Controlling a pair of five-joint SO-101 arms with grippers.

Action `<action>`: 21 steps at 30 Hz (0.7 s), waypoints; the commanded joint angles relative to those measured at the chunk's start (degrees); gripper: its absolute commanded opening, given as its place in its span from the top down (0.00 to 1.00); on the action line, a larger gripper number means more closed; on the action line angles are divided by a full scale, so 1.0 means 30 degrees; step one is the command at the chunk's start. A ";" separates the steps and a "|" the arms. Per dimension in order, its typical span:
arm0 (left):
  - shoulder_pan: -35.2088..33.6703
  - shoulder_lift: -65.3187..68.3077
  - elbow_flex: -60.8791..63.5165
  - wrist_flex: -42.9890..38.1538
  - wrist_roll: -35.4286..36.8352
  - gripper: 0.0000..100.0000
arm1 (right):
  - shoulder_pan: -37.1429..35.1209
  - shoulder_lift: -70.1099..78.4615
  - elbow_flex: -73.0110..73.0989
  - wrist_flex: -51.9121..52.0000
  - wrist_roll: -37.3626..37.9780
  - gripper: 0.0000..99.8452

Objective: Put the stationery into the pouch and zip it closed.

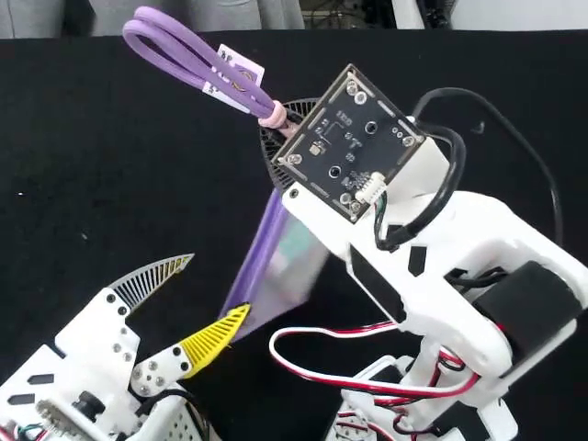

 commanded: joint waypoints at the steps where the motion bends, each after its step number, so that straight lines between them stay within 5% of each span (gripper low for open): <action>1: -0.0161 0.0117 0.1421 -0.1846 -0.0147 0.72 | -0.0293 -0.0278 -0.0073 0.0527 -0.0029 0.99; 11: -0.0161 0.0410 0.5026 -0.6007 -0.0059 0.73 | -0.1231 -0.0308 0.0542 0.0527 0.0117 0.99; 21: -0.0161 0.7414 0.5407 -1.0637 0.1348 0.73 | -0.2081 -0.0689 0.1099 0.0527 0.0117 0.99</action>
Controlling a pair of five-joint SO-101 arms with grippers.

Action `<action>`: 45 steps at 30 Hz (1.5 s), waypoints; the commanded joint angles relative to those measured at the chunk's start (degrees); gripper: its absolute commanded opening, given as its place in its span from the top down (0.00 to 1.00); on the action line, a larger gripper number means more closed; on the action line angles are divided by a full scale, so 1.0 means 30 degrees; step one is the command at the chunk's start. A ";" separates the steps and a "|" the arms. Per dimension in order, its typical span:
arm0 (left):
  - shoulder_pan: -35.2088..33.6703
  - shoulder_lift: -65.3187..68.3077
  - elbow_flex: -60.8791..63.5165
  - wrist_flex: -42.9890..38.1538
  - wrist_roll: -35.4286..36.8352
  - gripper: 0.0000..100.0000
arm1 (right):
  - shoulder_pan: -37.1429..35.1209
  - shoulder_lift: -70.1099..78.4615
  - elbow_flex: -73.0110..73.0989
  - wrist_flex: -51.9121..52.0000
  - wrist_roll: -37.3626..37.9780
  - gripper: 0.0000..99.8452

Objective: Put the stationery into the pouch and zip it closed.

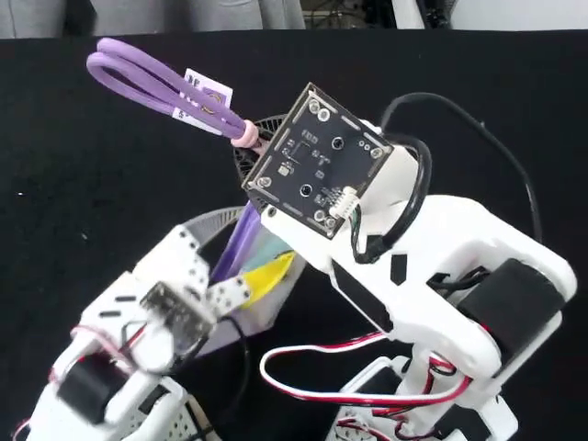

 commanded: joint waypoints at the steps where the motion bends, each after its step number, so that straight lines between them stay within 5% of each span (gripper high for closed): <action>1: -0.0103 0.3194 -0.1128 -0.1289 0.0938 0.73 | -0.0322 -0.0894 0.0601 0.0469 0.0176 0.99; 4: -0.0073 0.3575 -0.2007 -0.0264 0.0879 0.79 | -0.0293 -0.1685 0.1099 0.0440 0.0938 0.99; 7: -0.0073 0.2755 -0.2857 0.0645 0.0908 0.97 | -0.0264 -0.2271 0.1333 0.0381 0.1201 0.99; 12: -0.0073 -0.0821 -0.4059 0.2491 0.0967 0.97 | -0.0029 -0.2447 0.1245 0.0352 0.1172 0.99; 17: -0.0103 -0.5040 -0.5641 0.4601 0.0996 0.97 | 0.3077 -0.2418 0.1392 -0.1172 0.0527 0.99; 21: -0.0073 -0.4601 -0.7810 0.6564 0.1055 0.97 | 0.5275 -0.2418 0.1392 -0.1817 -0.0234 0.99; 27: -0.0073 -0.4835 -1.0154 0.7473 0.4015 0.97 | 0.5451 -0.2418 0.1802 -0.2168 -0.0176 0.99; 41: -0.0073 -0.4864 -1.5370 1.0549 0.5392 0.97 | 0.6183 -0.2418 0.7077 -0.6711 -0.0088 0.99; 45: -0.1744 -0.4894 -1.6220 1.0667 0.5451 0.97 | 0.7385 -0.2388 0.7223 -0.7209 -0.0059 0.99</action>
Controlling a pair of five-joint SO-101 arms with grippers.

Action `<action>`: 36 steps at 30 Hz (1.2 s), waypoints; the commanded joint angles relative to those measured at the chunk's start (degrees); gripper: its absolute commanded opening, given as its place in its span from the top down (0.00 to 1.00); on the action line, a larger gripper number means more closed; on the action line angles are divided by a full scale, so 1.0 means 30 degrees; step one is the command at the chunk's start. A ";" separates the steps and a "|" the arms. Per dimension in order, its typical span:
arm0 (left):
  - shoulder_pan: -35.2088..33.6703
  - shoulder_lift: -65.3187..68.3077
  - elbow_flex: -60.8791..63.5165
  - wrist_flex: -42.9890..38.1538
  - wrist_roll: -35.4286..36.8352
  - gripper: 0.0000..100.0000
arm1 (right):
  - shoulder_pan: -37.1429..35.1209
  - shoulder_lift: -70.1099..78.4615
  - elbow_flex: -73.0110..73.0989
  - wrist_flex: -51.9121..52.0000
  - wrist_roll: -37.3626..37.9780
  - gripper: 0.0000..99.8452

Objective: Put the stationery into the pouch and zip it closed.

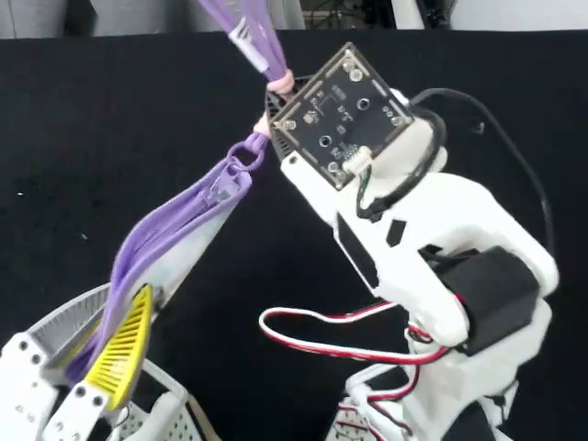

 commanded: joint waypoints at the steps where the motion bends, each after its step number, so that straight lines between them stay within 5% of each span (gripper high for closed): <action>1: -0.2066 -0.0733 -0.2593 0.0029 0.0381 0.97 | 0.2784 0.0103 0.0103 -0.1231 0.0029 0.99; 13: -0.2916 -0.0733 -0.3150 0.0059 0.1407 0.97 | 0.5861 0.6462 -0.1275 -0.3458 0.0088 0.99; 19: -0.2916 -0.0733 -0.3121 0.0059 0.1436 0.97 | 0.6095 0.9890 -0.6168 -0.0703 0.0029 0.99; 26: -0.2916 -0.0733 -0.2945 0.0264 0.1436 0.97 | 0.5656 1.0769 -1.2440 0.4015 -0.0088 0.98; 30: -0.2916 -0.0733 -0.2945 0.0176 0.1670 0.97 | 0.4220 1.0740 -1.6278 0.6740 -0.0615 0.89; 32: -0.2974 -0.0733 -0.3033 0.0147 0.2081 0.97 | 0.3956 1.0300 -1.6220 0.6681 -0.2227 0.84; 36: -0.3033 -0.0703 -0.2974 -0.1231 0.2374 0.97 | 0.2227 0.8659 -1.3495 0.6652 -0.1289 0.83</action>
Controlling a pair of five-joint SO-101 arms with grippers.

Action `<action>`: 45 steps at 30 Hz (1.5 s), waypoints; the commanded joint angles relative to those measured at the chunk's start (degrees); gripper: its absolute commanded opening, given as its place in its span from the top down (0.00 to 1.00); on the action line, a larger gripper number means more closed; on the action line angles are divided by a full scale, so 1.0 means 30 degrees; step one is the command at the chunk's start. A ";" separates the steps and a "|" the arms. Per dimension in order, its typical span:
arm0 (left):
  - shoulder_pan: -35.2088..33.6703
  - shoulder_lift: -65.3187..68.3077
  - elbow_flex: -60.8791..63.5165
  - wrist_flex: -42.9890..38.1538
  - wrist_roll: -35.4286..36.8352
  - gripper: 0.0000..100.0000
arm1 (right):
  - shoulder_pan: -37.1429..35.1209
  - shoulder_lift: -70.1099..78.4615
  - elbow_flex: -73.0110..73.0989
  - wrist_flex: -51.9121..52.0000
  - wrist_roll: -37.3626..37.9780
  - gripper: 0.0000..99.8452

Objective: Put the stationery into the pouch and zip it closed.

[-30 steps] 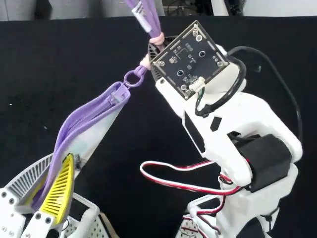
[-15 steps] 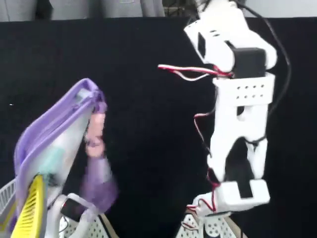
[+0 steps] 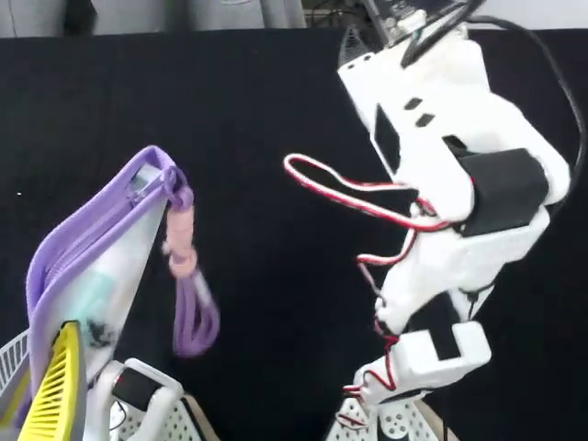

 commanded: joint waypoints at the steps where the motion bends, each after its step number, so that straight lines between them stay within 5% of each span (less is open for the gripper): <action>1: -0.0190 0.0176 -0.0337 -0.1875 0.0469 0.97 | -0.2549 -0.2447 0.2388 0.0615 0.0440 0.82; 11: -0.0220 0.0205 0.1187 -0.5568 0.1319 0.97 | -1.0344 -1.0388 0.9128 0.0117 0.0410 0.82; 22: -0.0220 0.0205 0.1099 -0.5509 0.1934 0.97 | -1.4242 -1.1297 1.3231 -0.1231 0.0586 0.82; 32: -0.0220 0.0205 0.1216 -0.5480 0.1934 0.97 | -1.5004 -1.1150 1.3670 -0.1817 0.0469 0.82; 45: -0.0220 0.0205 0.1040 -0.4982 0.1963 0.97 | -1.3099 -1.1326 1.7626 -0.5509 0.0557 0.88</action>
